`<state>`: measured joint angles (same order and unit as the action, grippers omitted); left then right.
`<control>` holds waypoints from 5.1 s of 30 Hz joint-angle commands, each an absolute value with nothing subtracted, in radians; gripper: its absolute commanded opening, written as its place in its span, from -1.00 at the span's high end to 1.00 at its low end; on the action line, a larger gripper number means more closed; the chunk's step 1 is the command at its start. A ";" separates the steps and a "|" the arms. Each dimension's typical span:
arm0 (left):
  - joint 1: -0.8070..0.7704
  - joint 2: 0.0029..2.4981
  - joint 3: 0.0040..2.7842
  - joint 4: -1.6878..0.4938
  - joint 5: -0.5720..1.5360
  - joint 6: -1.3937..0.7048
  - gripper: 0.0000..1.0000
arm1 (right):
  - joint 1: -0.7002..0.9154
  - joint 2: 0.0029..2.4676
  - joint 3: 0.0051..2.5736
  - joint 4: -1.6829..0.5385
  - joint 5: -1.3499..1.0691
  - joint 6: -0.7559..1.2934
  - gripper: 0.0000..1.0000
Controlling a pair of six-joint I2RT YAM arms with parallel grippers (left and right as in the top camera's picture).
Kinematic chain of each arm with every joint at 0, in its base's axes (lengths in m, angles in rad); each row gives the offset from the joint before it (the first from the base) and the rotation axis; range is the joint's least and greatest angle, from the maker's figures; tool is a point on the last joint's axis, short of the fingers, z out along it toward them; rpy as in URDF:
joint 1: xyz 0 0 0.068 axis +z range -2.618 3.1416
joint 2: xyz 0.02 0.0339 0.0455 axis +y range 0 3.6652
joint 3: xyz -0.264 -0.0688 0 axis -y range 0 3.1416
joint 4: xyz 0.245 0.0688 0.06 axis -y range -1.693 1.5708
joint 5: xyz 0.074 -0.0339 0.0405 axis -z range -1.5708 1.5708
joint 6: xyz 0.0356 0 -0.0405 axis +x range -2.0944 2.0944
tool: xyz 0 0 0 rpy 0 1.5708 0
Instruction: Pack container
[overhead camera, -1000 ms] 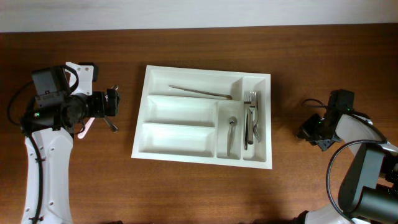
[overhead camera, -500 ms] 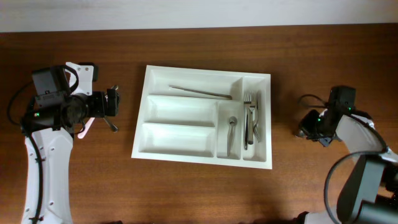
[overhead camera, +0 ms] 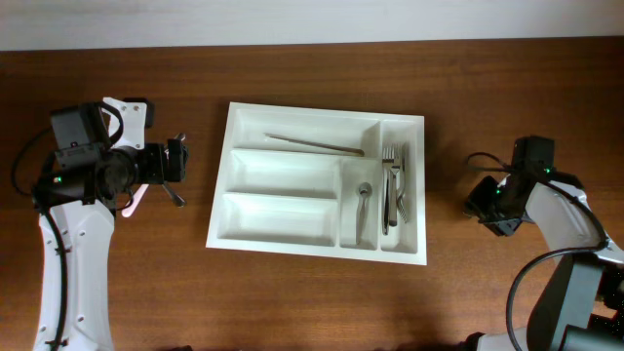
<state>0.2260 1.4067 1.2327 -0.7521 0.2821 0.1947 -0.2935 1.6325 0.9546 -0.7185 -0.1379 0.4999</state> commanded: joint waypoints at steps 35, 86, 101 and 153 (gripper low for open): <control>0.228 1.410 1.248 -0.750 0.300 0.211 -0.98 | -0.286 1.738 0.785 -0.439 -0.228 0.822 0.04; 0.228 1.410 1.248 -0.750 0.300 0.211 -0.98 | -0.412 1.778 0.785 -0.430 -0.357 0.601 0.17; 0.228 1.410 1.248 -0.750 0.300 0.211 -0.98 | -0.441 1.777 0.784 -0.364 -0.337 0.646 0.02; 0.228 1.410 1.248 -0.750 0.300 0.211 -0.98 | -0.437 1.807 0.784 -0.231 -0.340 0.801 0.92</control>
